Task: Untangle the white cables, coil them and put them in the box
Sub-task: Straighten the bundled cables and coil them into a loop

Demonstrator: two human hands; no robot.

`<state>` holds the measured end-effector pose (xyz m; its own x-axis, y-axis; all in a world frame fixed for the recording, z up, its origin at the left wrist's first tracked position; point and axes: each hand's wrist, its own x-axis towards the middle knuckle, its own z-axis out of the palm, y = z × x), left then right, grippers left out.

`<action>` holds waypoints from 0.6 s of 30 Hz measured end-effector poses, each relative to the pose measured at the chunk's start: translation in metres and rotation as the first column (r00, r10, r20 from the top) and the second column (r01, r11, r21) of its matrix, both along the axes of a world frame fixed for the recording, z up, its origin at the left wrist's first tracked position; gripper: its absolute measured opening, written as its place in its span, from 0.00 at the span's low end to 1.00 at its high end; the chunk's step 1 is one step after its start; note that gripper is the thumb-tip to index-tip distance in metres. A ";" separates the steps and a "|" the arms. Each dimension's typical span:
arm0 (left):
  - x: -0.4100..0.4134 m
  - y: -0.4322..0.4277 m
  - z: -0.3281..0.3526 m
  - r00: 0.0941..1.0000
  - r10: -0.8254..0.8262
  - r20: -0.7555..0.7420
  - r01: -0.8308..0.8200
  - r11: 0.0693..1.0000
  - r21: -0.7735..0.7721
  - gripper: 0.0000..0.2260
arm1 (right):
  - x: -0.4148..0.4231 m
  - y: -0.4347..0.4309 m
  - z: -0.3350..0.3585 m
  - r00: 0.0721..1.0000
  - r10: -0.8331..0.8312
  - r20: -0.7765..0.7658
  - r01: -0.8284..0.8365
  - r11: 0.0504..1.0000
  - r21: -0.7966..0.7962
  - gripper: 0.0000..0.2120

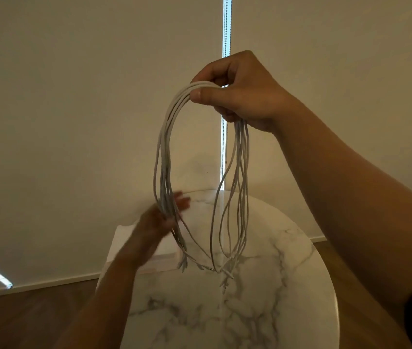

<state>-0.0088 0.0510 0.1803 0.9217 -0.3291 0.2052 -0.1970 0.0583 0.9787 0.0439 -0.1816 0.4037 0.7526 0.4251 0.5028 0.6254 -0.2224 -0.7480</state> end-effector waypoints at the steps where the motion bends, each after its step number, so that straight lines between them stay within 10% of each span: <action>1: 0.001 0.003 0.021 0.998 0.029 0.056 -0.027 0.999 -0.033 0.36 | -0.001 0.002 -0.002 1.000 0.011 -0.002 -0.011 1.000 -0.014 0.07; 7: 0.023 -0.012 0.129 0.943 -0.033 0.330 -0.013 0.991 0.135 0.44 | -0.005 0.013 -0.010 0.996 0.080 0.034 -0.073 0.983 -0.166 0.09; 18: 0.046 -0.036 0.112 0.861 -0.509 0.021 0.509 0.861 0.006 0.47 | -0.010 0.014 -0.009 0.987 0.145 0.074 -0.114 0.940 -0.323 0.07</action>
<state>0.0372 0.0146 0.2922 0.6218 -0.7509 0.2224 -0.1604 0.1558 0.9747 0.0342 -0.1681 0.3949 0.6354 0.6645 0.3933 0.7296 -0.3498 -0.5876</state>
